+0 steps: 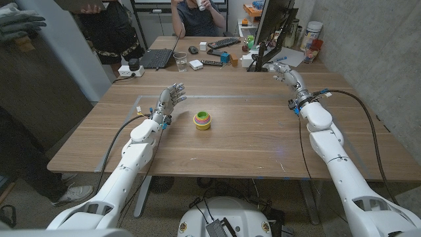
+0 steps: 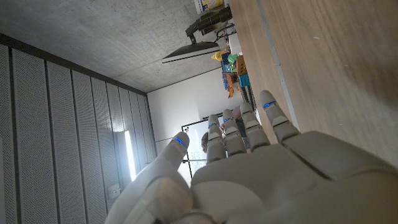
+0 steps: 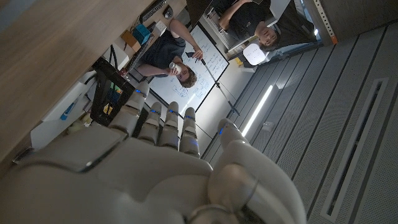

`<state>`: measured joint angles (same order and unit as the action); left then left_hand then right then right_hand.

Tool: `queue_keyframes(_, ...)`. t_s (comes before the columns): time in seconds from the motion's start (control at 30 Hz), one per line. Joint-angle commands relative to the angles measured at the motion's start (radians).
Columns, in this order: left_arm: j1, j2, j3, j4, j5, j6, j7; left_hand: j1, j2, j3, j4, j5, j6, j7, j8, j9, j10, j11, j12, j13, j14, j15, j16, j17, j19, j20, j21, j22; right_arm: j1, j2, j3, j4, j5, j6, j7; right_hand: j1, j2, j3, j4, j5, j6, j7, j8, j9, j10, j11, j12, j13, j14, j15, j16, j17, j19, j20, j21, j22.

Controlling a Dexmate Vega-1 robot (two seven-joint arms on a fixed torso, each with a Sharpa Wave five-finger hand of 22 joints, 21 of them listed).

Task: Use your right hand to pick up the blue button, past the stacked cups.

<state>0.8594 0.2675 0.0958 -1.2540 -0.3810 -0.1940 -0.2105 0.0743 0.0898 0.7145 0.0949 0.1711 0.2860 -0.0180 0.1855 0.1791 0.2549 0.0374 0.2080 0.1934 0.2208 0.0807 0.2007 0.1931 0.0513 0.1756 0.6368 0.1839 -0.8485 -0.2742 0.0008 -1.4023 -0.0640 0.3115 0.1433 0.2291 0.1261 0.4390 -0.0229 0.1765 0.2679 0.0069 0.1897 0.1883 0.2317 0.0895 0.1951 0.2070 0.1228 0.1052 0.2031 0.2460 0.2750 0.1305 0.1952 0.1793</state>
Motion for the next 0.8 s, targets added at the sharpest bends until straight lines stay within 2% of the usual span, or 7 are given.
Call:
queue_keyframes(0.03, -0.006, -0.013, -0.01, 0.005, 0.019, -0.003, -0.017, 0.0, 0.008, 0.006, -0.001, 0.006, 0.007, 0.0, 0.004, 0.005, 0.007, -0.002, 0.003, 0.002, 0.006, 0.002, 0.005, 0.004, 0.003, 0.009, -0.005, 0.005, 0.012, -0.021, 0.017, -0.048, -0.206, 0.024, -0.07, -0.007, -0.021, -0.01, -0.005, -0.003, 0.001, -0.008, 0.003, 0.005, -0.015, -0.004, -0.003, 0.004, -0.015, 0.0, -0.005, 0.001, -0.022, 0.004, -0.008, 0.004)
queue_keyframes(0.17, -0.007, -0.015, -0.009, 0.002, 0.02, -0.006, -0.025, 0.0, 0.008, 0.006, -0.001, 0.006, 0.007, 0.0, 0.003, 0.005, 0.007, 0.0, 0.003, 0.002, 0.006, 0.001, 0.005, 0.004, 0.003, 0.008, -0.006, 0.005, 0.024, -0.038, 0.011, -0.055, -0.288, 0.027, -0.105, -0.013, -0.033, -0.019, -0.009, -0.003, -0.005, -0.011, 0.002, 0.005, -0.031, -0.011, -0.005, 0.004, -0.041, -0.002, -0.011, -0.002, -0.047, 0.005, -0.011, 0.004)
queue_keyframes(0.3, -0.007, -0.011, -0.004, -0.004, 0.031, -0.009, -0.028, 0.0, 0.008, 0.006, -0.001, 0.006, 0.007, 0.0, 0.004, 0.005, 0.007, -0.001, 0.003, 0.002, 0.006, 0.002, 0.005, 0.004, 0.003, 0.008, -0.006, 0.005, 0.04, -0.054, 0.004, -0.051, -0.357, 0.027, -0.132, -0.016, -0.04, -0.025, -0.013, -0.001, -0.01, -0.014, 0.001, 0.005, -0.042, -0.018, -0.006, 0.003, -0.051, -0.003, -0.012, -0.005, -0.065, -0.011, -0.013, 0.004)
queue_keyframes(0.43, -0.007, -0.011, -0.004, -0.007, 0.032, -0.008, -0.027, 0.0, 0.008, 0.006, -0.001, 0.006, 0.007, 0.0, 0.003, 0.005, 0.006, -0.001, 0.003, 0.002, 0.005, 0.001, 0.005, 0.004, 0.003, 0.008, -0.007, 0.005, 0.059, -0.066, -0.007, -0.038, -0.426, 0.021, -0.175, -0.022, -0.05, -0.032, -0.014, -0.001, -0.019, -0.019, -0.001, 0.005, -0.051, -0.021, -0.007, 0.003, -0.064, -0.006, -0.013, -0.007, -0.072, -0.01, -0.011, 0.004)
queue_keyframes(0.53, -0.008, -0.011, -0.005, -0.007, 0.033, -0.008, -0.027, 0.0, 0.007, 0.006, -0.001, 0.006, 0.007, 0.0, 0.003, 0.005, 0.005, -0.001, 0.003, 0.002, 0.005, 0.002, 0.005, 0.004, 0.003, 0.008, -0.008, 0.005, 0.077, -0.094, -0.027, -0.021, -0.501, 0.025, -0.208, -0.026, -0.056, -0.037, -0.015, -0.001, -0.025, -0.02, -0.003, 0.005, -0.055, -0.023, -0.007, 0.003, -0.066, -0.006, -0.013, -0.007, -0.076, -0.007, -0.011, 0.004)
queue_keyframes(0.8, -0.013, -0.016, -0.004, -0.003, 0.036, -0.005, -0.021, -0.001, 0.007, 0.006, -0.001, 0.006, 0.006, 0.001, 0.003, 0.005, 0.004, -0.003, 0.002, 0.002, 0.005, 0.003, 0.005, 0.004, 0.003, 0.008, -0.009, 0.005, 0.119, -0.119, -0.06, 0.008, -0.611, -0.039, -0.269, -0.045, -0.087, -0.059, -0.017, 0.0, -0.04, -0.03, -0.004, 0.004, -0.071, -0.035, -0.007, 0.003, -0.082, -0.012, -0.011, -0.009, -0.088, 0.025, -0.007, 0.004)
